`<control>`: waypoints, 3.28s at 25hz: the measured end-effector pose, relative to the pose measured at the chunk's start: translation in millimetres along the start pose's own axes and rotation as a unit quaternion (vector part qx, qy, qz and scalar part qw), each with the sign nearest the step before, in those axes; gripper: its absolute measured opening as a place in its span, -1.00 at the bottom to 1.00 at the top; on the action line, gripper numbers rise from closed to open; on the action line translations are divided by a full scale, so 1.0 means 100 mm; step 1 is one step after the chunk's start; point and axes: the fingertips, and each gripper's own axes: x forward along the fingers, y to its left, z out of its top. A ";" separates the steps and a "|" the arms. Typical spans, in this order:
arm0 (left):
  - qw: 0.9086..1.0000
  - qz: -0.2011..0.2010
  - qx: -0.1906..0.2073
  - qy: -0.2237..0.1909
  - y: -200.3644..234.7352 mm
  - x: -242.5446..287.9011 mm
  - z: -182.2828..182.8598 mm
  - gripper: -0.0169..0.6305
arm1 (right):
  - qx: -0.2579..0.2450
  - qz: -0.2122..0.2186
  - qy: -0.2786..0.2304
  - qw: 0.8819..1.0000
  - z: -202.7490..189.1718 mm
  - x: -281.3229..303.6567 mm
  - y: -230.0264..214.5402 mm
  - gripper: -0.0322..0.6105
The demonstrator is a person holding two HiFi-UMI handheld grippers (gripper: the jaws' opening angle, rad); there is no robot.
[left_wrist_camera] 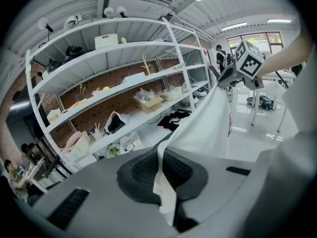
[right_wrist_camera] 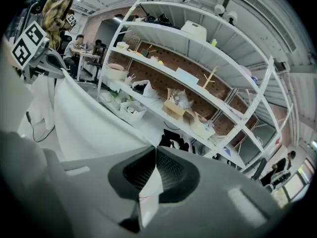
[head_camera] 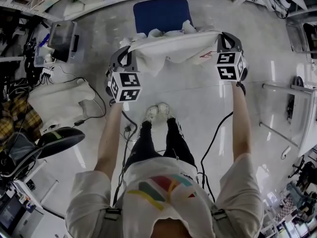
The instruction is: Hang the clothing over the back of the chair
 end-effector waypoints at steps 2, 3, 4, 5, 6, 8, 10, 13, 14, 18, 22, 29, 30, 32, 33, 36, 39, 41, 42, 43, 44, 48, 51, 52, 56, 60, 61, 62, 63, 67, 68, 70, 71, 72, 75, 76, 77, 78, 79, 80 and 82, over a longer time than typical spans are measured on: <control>1.000 -0.004 0.003 0.003 -0.07 -0.02 0.00 -0.90 | 0.005 -0.001 0.001 1.000 -0.01 0.03 -0.04 -0.87; 1.000 -0.006 0.004 0.004 -0.11 -0.03 -0.01 -0.90 | 0.005 -0.001 0.002 1.000 -0.01 0.05 -0.06 -0.87; 1.000 -0.008 0.005 0.005 -0.15 -0.04 -0.01 -0.90 | 0.003 -0.001 0.003 1.000 -0.02 0.08 -0.08 -0.87; 1.000 -0.009 0.005 0.006 -0.18 -0.05 -0.02 -0.90 | 0.001 -0.001 0.003 1.000 -0.02 0.09 -0.09 -0.87; 1.000 -0.010 0.005 0.007 -0.21 -0.05 -0.03 -0.90 | -0.002 -0.001 0.004 1.000 -0.03 0.11 -0.10 -0.87; 1.000 -0.009 0.004 0.010 -0.24 -0.05 -0.05 -0.90 | -0.008 0.000 0.006 1.000 -0.04 0.12 -0.10 -0.87; 1.000 -0.008 0.004 0.015 -0.24 -0.02 -0.08 -0.90 | -0.010 0.003 0.008 1.000 -0.06 0.12 -0.08 -0.87; 1.000 -0.010 0.008 0.022 -0.23 0.05 -0.13 -0.90 | -0.017 0.012 0.010 1.000 -0.15 0.10 -0.03 -0.87; 1.000 -0.010 0.011 0.023 -0.23 0.07 -0.15 -0.90 | -0.019 0.016 0.011 1.000 -0.18 0.09 -0.01 -0.87; 0.999 -0.010 0.010 0.029 -0.21 0.11 -0.22 -0.90 | -0.021 0.030 0.015 0.999 -0.30 0.07 0.10 -0.87; 0.999 -0.015 -0.001 0.036 -0.26 0.11 -0.26 -0.90 | -0.010 0.040 0.018 0.999 -0.39 0.07 0.16 -0.86; 0.999 -0.020 -0.007 0.043 -0.31 0.09 -0.32 -0.84 | 0.004 0.060 0.026 0.998 -0.52 0.05 0.28 -0.78; 0.999 -0.020 -0.009 0.043 -0.30 0.07 -0.33 -0.80 | 0.007 0.060 0.028 0.998 -0.53 0.04 0.29 -0.77; 0.999 -0.019 -0.013 0.043 -0.30 0.04 -0.36 -0.72 | 0.017 0.062 0.028 0.998 -0.54 0.01 0.32 -0.71; 0.999 -0.018 -0.014 0.043 -0.31 0.02 -0.37 -0.70 | 0.019 0.064 0.027 0.997 -0.54 -0.01 0.33 -0.69; 0.999 -0.013 -0.017 0.041 -0.31 -0.02 -0.39 -0.62 | 0.018 0.072 0.025 0.997 -0.54 -0.04 0.37 -0.52; 0.999 -0.008 -0.022 0.040 -0.31 -0.06 -0.39 -0.60 | 0.013 0.078 0.026 0.996 -0.55 -0.08 0.42 -0.40; 0.999 -0.005 -0.027 0.038 -0.30 -0.09 -0.37 -0.59 | 0.014 0.078 0.024 0.997 -0.53 -0.11 0.42 -0.40; 0.999 -0.004 -0.031 0.037 -0.28 -0.10 -0.35 -0.58 | 0.016 0.078 0.021 0.997 -0.51 -0.14 0.41 -0.40; 0.999 -0.004 -0.037 0.036 -0.27 -0.11 -0.34 -0.56 | 0.019 0.076 0.018 0.997 -0.48 -0.16 0.40 -0.40; 0.998 -0.005 -0.044 0.035 -0.25 -0.13 -0.32 -0.56 | 0.021 0.073 0.014 0.997 -0.44 -0.19 0.38 -0.40; 0.998 -0.013 -0.062 0.011 -0.18 -0.21 -0.09 -0.57 | 0.026 0.051 -0.010 0.998 -0.17 -0.33 0.24 -0.50; 0.998 0.004 -0.057 -0.023 -0.08 -0.33 0.19 -0.77 | 0.049 0.022 -0.034 0.998 0.08 -0.50 0.06 -0.71; 0.998 0.011 -0.057 -0.034 -0.04 -0.38 0.28 -0.83 | 0.058 0.011 -0.043 0.997 0.17 -0.57 0.00 -0.80; 0.993 0.027 -0.074 -0.084 0.12 -0.62 0.67 -0.88 | 0.095 -0.015 -0.095 0.991 0.58 -0.91 -0.12 -0.88; 0.983 0.033 -0.104 -0.149 0.24 -1.00 1.17 -0.90 | 0.131 -0.062 -0.167 0.975 1.04 -1.40 -0.29 -0.88; 0.980 0.029 -0.107 -0.164 0.21 -1.12 1.27 -0.90 | 0.140 -0.073 -0.189 0.969 1.14 -1.57 -0.30 -0.88; 0.978 0.027 -0.106 -0.177 0.18 -1.25 1.34 -0.90 | 0.147 -0.082 -0.211 0.963 1.24 -1.75 -0.29 -0.88; 0.976 0.027 -0.100 -0.190 0.14 -1.38 1.40 -0.90 | 0.152 -0.089 -0.231 0.957 1.34 -1.93 -0.25 -0.88; 0.968 0.036 -0.077 -0.236 0.10 -1.85 1.55 -0.90 | 0.140 -0.108 -0.272 0.946 1.65 -2.54 0.07 -0.88; 0.966 0.041 -0.072 -0.244 0.11 -1.95 1.58 -0.90 | 0.135 -0.107 -0.276 0.946 1.69 -2.64 0.17 -0.88; 0.962 0.054 -0.069 -0.257 0.15 -2.14 1.63 -0.90 | 0.132 -0.097 -0.283 0.945 1.72 -2.81 0.37 -0.88; 0.961 0.058 -0.071 -0.262 0.17 -2.24 1.64 -0.90 | 0.137 -0.089 -0.285 0.945 1.72 -2.87 0.45 -0.88; 0.959 0.062 -0.076 -0.267 0.19 -2.34 1.63 -0.90 | 0.143 -0.082 -0.287 0.944 1.71 -2.93 0.52 -0.88; 0.954 0.069 -0.090 -0.276 0.23 -2.56 1.58 -0.90 | 0.162 -0.071 -0.297 0.938 1.69 -3.08 0.65 -0.88; 0.954 0.071 -0.091 -0.278 0.23 -2.60 1.55 -0.90 | 0.164 -0.067 -0.301 0.937 1.69 -3.11 0.70 -0.88; 0.954 0.072 -0.091 -0.278 0.22 -2.63 1.52 -0.90 | 0.163 -0.062 -0.303 0.937 1.69 -3.14 0.76 -0.88; 0.954 0.072 -0.089 -0.277 0.21 -2.65 1.48 -0.90 | 0.162 -0.056 -0.305 0.937 1.69 -3.17 0.82 -0.88; 0.954 0.070 -0.087 -0.277 0.20 -2.67 1.45 -0.90 | 0.162 -0.048 -0.306 0.937 1.71 -3.18 0.89 -0.88; 0.954 0.069 -0.087 -0.278 0.18 -2.68 1.44 -0.90 | 0.161 -0.040 -0.306 0.938 1.72 -3.19 0.95 -0.88; 0.954 0.065 -0.089 -0.280 0.16 -2.70 1.43 -0.90 | 0.151 -0.027 -0.304 0.940 1.74 -3.19 1.06 -0.88</control>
